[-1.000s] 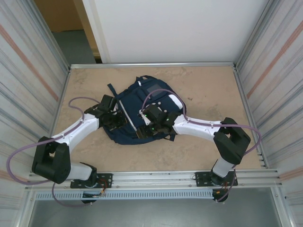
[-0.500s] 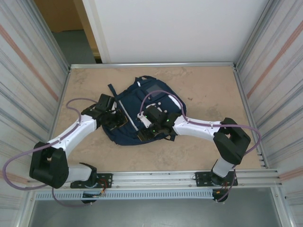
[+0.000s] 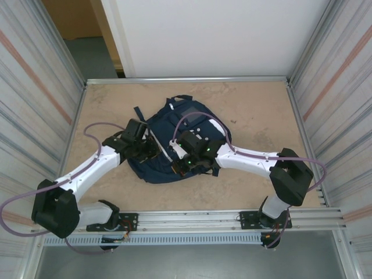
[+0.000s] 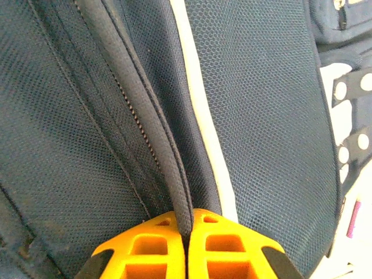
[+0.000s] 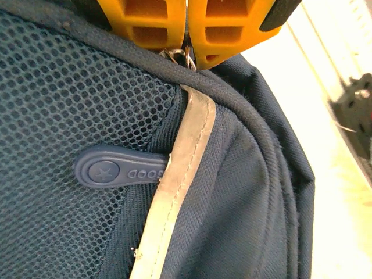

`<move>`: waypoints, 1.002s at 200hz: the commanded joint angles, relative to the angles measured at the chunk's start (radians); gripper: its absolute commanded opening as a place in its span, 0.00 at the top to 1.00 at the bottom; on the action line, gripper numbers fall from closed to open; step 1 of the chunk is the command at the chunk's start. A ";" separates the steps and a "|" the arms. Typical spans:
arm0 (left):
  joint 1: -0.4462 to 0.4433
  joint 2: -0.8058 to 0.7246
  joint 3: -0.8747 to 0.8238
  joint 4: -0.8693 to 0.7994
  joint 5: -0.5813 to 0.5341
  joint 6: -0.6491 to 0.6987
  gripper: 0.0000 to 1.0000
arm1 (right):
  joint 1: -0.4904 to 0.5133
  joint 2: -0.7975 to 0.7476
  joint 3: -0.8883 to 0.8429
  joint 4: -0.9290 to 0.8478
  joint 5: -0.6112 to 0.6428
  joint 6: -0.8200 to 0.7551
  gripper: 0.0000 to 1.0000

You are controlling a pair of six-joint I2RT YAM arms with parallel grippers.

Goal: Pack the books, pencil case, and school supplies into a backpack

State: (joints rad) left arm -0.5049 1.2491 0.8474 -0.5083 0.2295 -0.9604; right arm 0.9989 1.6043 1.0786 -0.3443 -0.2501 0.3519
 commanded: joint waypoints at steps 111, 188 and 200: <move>-0.117 0.039 0.010 0.157 -0.097 -0.061 0.77 | 0.029 0.037 0.038 0.175 -0.276 0.209 0.73; -0.104 -0.160 -0.006 -0.092 -0.086 0.269 0.60 | 0.014 -0.166 -0.004 -0.036 -0.117 0.094 0.52; -0.128 -0.194 -0.044 -0.084 -0.053 0.276 0.60 | 0.013 -0.225 -0.029 -0.059 -0.036 0.054 0.52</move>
State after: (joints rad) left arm -0.6041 1.1198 0.8711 -0.5480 0.0971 -0.7643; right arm 1.0149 1.5143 1.0866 -0.3244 -0.4099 0.4927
